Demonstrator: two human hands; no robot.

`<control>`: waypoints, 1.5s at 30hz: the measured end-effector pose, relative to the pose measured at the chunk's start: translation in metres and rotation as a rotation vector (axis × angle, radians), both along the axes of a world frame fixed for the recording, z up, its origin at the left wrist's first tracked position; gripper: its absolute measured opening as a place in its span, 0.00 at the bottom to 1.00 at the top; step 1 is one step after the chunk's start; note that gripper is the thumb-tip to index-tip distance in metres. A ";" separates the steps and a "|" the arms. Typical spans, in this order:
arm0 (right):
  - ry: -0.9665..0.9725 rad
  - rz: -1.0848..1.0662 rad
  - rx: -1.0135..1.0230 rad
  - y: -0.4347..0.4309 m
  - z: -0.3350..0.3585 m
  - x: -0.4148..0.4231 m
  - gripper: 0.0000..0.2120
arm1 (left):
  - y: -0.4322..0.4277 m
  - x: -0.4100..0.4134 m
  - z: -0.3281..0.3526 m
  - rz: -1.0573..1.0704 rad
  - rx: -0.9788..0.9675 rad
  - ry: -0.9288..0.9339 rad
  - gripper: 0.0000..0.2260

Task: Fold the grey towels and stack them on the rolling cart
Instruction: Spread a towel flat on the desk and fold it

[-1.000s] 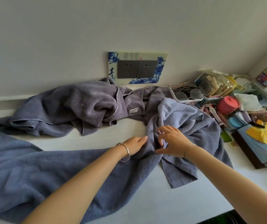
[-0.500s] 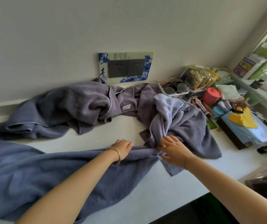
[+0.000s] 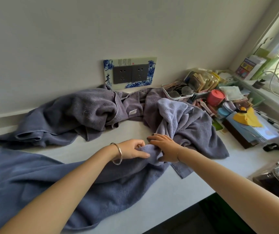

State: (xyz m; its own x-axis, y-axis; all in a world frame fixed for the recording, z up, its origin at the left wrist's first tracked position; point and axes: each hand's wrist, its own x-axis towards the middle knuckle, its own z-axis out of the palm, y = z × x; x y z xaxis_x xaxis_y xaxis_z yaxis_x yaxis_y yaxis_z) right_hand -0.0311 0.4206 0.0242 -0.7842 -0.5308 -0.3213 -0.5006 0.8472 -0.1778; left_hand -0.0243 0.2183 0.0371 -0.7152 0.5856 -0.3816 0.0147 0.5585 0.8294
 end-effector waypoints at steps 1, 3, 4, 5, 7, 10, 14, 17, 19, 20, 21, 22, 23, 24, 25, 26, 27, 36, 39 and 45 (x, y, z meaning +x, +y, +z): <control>0.002 -0.040 -0.068 -0.006 0.005 0.000 0.37 | -0.005 0.002 0.009 0.014 0.039 0.029 0.14; 0.044 -0.101 -0.195 -0.015 0.023 0.000 0.32 | -0.014 0.002 0.025 0.050 0.112 0.081 0.15; 0.081 -0.112 -0.222 -0.018 0.034 0.000 0.30 | -0.021 0.003 0.034 0.065 0.126 0.104 0.15; 0.111 -0.120 -0.217 -0.020 0.045 -0.002 0.29 | -0.028 0.002 0.043 0.074 0.123 0.114 0.14; 0.115 -0.139 -0.141 -0.019 0.069 -0.004 0.27 | -0.044 0.002 0.064 0.085 0.086 0.131 0.13; 0.057 -0.172 0.032 -0.007 0.099 -0.007 0.15 | -0.074 0.001 0.084 0.119 -0.082 0.186 0.13; 0.001 -0.207 -0.227 -0.014 0.128 -0.005 0.21 | -0.101 0.008 0.099 0.178 -0.250 0.198 0.14; -0.080 -0.147 -0.433 -0.046 0.153 0.007 0.17 | -0.085 0.023 0.115 0.149 -0.168 0.109 0.27; -0.107 -0.108 -0.434 -0.065 0.166 0.015 0.15 | -0.066 0.032 0.125 0.130 -0.116 0.167 0.24; -0.111 -0.101 -0.416 -0.070 0.170 0.018 0.14 | -0.060 0.035 0.131 0.149 -0.065 0.196 0.21; -0.123 -0.108 -0.387 -0.070 0.172 0.018 0.13 | -0.057 0.035 0.133 0.180 0.003 0.215 0.19; -0.144 -0.119 -0.348 -0.068 0.175 0.019 0.10 | -0.057 0.035 0.134 0.202 0.077 0.225 0.16; -0.181 -0.131 -0.293 -0.065 0.176 0.021 0.10 | -0.061 0.034 0.134 0.209 0.140 0.226 0.15; -0.217 -0.150 -0.230 -0.060 0.177 0.024 0.11 | -0.067 0.033 0.133 0.214 0.178 0.215 0.13; -0.233 -0.174 -0.182 -0.055 0.178 0.026 0.12 | -0.073 0.032 0.133 0.216 0.195 0.205 0.12; -0.231 -0.197 -0.153 -0.049 0.179 0.027 0.12 | -0.078 0.030 0.131 0.231 0.196 0.200 0.11; -0.217 -0.217 -0.134 -0.043 0.179 0.029 0.12 | -0.083 0.029 0.130 0.249 0.195 0.195 0.10; -0.089 -0.310 -0.234 -0.020 0.186 0.044 0.18 | -0.086 0.027 0.125 0.283 -0.151 0.366 0.10; -0.009 -0.267 -0.440 -0.036 0.194 0.049 0.21 | -0.061 0.033 0.135 0.265 -0.258 0.370 0.13; -0.012 -0.169 -0.499 -0.049 0.201 0.056 0.21 | -0.010 0.054 0.162 0.223 0.035 0.224 0.30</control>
State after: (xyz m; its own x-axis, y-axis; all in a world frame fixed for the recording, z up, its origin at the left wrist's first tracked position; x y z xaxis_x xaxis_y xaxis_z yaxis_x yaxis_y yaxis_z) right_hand 0.0252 0.3716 0.2251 -0.8699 -0.4880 -0.0718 -0.3595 0.7270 -0.5850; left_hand 0.0301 0.2088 0.1991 -0.8914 0.4150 -0.1822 0.0800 0.5399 0.8379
